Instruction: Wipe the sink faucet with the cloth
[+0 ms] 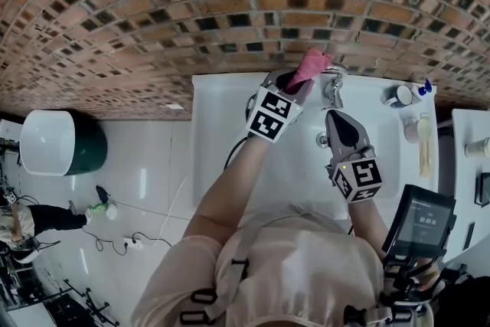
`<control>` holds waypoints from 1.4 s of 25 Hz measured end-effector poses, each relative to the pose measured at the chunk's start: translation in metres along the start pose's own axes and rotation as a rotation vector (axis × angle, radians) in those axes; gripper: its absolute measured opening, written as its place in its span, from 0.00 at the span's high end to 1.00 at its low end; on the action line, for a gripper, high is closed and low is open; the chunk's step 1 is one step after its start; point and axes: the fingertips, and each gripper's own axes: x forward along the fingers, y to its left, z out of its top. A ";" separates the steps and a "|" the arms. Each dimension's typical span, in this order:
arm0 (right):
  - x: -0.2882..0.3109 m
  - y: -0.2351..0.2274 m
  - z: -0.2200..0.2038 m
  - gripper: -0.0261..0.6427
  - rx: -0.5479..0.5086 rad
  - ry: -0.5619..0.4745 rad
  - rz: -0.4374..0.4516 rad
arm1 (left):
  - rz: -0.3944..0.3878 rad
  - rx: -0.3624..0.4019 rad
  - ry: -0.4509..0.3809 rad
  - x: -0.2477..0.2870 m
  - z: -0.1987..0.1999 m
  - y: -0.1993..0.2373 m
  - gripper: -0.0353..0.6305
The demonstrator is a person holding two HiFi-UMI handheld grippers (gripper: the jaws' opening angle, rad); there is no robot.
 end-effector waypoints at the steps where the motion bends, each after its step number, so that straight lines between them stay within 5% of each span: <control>1: 0.001 0.000 -0.001 0.98 0.002 0.002 0.000 | 0.007 -0.010 -0.002 0.000 -0.002 0.002 0.82; 10: -0.001 0.007 -0.006 0.98 0.005 0.011 0.006 | 0.039 -0.152 0.105 -0.008 -0.057 0.020 0.82; 15: -0.002 0.008 -0.008 0.98 0.007 0.012 0.001 | 0.033 -0.117 -0.092 -0.023 0.016 0.012 0.82; 18: -0.002 0.011 -0.007 0.98 0.006 0.010 0.003 | -0.006 -0.082 -0.136 -0.017 0.046 0.001 0.82; 29: 0.001 0.001 -0.009 0.98 0.023 0.010 -0.009 | -0.003 -0.123 -0.059 0.001 -0.003 0.009 0.82; 35: 0.012 0.008 -0.014 0.98 0.019 0.021 0.017 | 0.080 -0.188 0.085 -0.007 -0.065 0.029 0.82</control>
